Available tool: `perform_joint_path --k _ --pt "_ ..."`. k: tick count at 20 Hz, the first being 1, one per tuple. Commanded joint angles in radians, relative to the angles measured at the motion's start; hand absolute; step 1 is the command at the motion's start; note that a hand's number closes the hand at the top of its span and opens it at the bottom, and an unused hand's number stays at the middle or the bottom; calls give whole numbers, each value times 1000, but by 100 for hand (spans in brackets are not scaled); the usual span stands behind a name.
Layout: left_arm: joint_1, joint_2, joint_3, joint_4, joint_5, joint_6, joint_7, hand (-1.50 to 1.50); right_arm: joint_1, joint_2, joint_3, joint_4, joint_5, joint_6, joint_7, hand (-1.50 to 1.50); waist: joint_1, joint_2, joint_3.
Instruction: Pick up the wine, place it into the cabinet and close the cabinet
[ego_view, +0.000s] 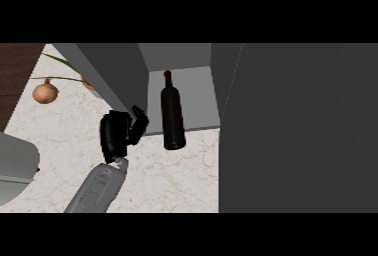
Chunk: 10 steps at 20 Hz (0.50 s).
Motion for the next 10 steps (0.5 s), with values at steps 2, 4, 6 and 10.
perform_joint_path --k 2,4,6,10 --pt "-243 -15 -34 180 -40 -101 70 150 7 -8 2 -42 -57 9 15 -150 -47 32 -17" --pt "-231 -13 -62 186 -80 -79 67 150 18 -10 10 -40 -51 15 16 -150 -62 33 -17" --pt "-235 13 -67 197 -109 -69 71 150 18 -15 6 -38 -59 23 12 -150 -61 33 -16" --pt "-235 4 -109 198 -159 -54 82 150 11 -12 -1 -16 -66 24 6 -150 -60 35 -16"
